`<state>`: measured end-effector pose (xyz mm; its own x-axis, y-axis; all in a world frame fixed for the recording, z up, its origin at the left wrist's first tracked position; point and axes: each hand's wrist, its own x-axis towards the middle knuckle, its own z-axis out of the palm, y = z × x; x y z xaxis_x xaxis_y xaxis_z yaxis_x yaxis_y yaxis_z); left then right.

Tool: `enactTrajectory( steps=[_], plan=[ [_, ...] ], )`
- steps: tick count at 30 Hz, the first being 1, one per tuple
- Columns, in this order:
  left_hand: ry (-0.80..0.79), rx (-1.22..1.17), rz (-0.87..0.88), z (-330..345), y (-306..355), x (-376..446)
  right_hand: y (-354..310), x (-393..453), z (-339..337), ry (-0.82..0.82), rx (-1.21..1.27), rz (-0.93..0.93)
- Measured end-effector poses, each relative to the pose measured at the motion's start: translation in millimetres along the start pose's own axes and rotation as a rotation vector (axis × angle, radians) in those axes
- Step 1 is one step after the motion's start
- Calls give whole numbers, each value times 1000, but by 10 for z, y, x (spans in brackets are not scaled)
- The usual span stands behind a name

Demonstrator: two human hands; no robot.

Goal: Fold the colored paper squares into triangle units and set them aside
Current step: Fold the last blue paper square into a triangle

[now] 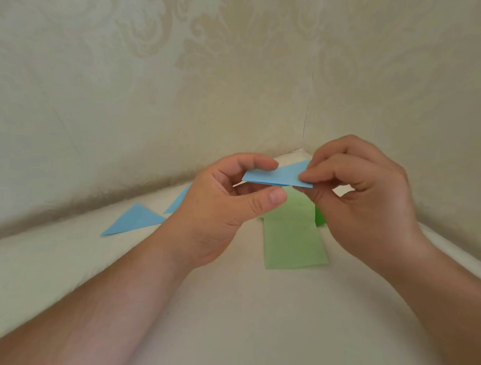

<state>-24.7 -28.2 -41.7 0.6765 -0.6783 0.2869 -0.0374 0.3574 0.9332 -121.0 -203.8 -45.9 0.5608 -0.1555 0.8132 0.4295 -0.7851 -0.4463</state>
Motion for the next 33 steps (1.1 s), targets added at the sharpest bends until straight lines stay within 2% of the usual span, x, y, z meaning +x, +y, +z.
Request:
enactTrajectory(
  steps=[6, 11, 13, 16, 18, 23, 28, 33],
  plan=[
    [67, 35, 43, -32, -11, 31, 0, 0, -4, -26, -21, -5],
    [93, 90, 81, -38, 2, 28, -60, -10, 0, -184, 27, 135],
    [82, 112, 93, -17, 20, 21, -89, -20, 21, -226, 135, 221],
    [68, 137, 88, 26, 52, 8, -146, 0, 31, -229, 518, 389],
    [62, 143, 88, 37, 50, 2, -174, 31, 14, -223, 675, 462],
    [20, 170, 72, 50, 7, -22, -177, 79, -16, -199, 799, 627],
    [-40, 564, 94, 34, -62, -62, -154, 74, -24, -210, 948, 777],
    [17, 546, 181, -17, -62, -19, -144, 112, -21, -114, 957, 872]
  ],
)
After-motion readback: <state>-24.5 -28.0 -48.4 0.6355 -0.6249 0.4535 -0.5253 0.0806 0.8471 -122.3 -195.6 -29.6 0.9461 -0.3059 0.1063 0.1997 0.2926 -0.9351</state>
